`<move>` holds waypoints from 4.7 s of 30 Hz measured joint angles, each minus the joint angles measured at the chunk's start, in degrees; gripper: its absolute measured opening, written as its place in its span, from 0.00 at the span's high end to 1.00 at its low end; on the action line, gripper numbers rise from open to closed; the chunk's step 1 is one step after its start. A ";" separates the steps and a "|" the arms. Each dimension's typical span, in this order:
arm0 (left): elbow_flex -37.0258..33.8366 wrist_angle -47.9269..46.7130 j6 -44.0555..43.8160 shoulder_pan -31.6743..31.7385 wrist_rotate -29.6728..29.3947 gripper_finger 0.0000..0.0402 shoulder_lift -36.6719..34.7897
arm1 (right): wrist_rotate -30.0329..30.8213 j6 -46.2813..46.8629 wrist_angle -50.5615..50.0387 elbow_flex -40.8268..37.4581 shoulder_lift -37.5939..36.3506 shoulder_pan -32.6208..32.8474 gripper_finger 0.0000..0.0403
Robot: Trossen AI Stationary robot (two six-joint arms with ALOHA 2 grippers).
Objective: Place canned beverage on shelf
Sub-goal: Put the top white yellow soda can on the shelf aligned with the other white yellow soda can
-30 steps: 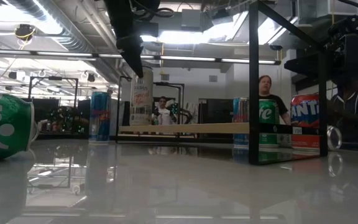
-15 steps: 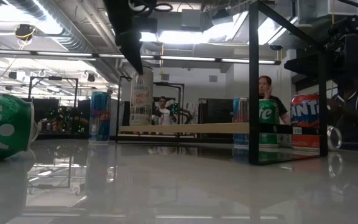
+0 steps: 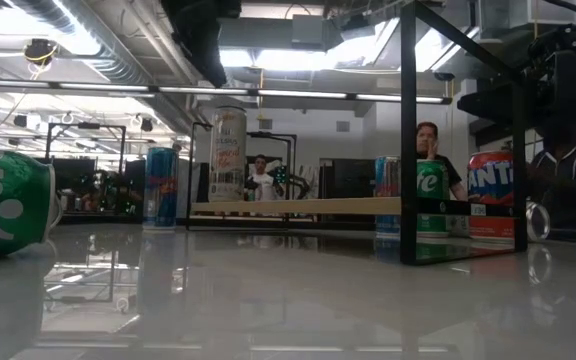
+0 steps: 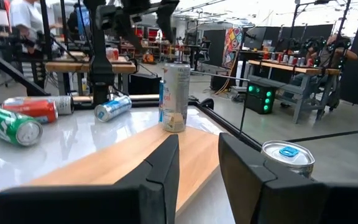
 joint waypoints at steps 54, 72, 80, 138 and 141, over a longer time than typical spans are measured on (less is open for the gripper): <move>-0.04 -1.62 -9.24 -7.86 -0.04 0.16 -0.67 | 25.77 22.99 -50.15 50.51 39.06 -9.57 0.29; -0.07 -1.64 -9.25 -7.86 -0.04 0.16 -0.67 | -14.35 13.54 -57.88 54.66 63.22 -44.31 0.29; -0.07 -1.64 -9.25 -7.86 -0.04 0.16 -0.67 | -19.09 8.38 -58.35 54.66 72.44 -47.34 0.29; -0.09 -1.52 -9.36 -7.88 -0.03 0.16 -0.65 | -18.91 1.61 -54.61 54.60 90.85 -47.21 0.29; -0.09 -1.42 -9.35 -7.88 -0.01 0.16 -0.65 | -17.91 1.62 -54.68 54.60 90.86 -47.23 0.29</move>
